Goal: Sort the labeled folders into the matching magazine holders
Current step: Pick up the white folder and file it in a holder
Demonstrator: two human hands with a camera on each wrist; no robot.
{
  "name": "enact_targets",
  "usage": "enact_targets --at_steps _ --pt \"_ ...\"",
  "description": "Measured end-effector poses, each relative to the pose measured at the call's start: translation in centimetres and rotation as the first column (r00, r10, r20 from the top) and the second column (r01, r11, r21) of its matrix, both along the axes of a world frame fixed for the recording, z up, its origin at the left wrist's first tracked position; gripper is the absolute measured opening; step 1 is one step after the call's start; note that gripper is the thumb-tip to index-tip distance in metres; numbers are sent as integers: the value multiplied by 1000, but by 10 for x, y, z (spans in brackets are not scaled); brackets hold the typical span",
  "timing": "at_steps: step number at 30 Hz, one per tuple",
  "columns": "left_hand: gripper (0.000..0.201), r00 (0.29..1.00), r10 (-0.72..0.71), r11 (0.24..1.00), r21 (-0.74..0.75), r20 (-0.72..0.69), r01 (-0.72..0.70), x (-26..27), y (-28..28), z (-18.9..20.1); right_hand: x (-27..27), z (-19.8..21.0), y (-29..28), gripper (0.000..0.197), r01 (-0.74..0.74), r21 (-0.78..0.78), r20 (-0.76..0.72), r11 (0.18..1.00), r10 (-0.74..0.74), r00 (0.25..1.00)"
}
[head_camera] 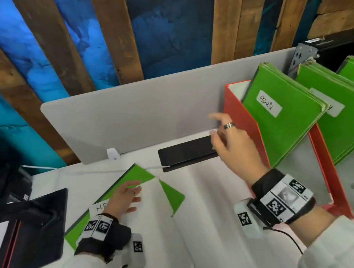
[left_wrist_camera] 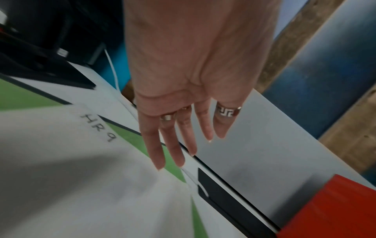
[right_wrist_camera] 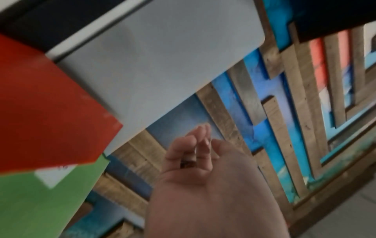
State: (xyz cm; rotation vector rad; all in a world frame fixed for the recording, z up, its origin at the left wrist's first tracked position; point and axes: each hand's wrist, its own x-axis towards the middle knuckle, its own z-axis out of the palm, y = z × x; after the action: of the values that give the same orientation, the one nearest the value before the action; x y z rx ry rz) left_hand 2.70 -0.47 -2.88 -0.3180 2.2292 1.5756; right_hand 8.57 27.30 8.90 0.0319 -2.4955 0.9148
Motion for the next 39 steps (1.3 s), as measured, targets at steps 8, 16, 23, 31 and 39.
enact_targets --at_steps 8,16,23,31,39 --pt "21 982 165 950 -253 -88 -182 -7 -91 -48 -21 -107 -70 28 -161 -70 607 984 170 776" --pt "33 985 131 940 -330 109 -89 0 -125 -87 -15 -167 -98 37 -51 -230 853 972 226 471" --pt "75 990 138 984 -117 35 -133 10 -108 -72 -6 -180 -107 50 176 -409 869 895 323 375" --pt "67 974 -194 970 -123 117 208 13 -84 -68 0 -182 -88 70 308 -449 767 839 185 615" --pt "37 950 -253 944 -169 184 284 -1 -83 -76 14 -173 -28 59 487 -292 663 823 -193 724"
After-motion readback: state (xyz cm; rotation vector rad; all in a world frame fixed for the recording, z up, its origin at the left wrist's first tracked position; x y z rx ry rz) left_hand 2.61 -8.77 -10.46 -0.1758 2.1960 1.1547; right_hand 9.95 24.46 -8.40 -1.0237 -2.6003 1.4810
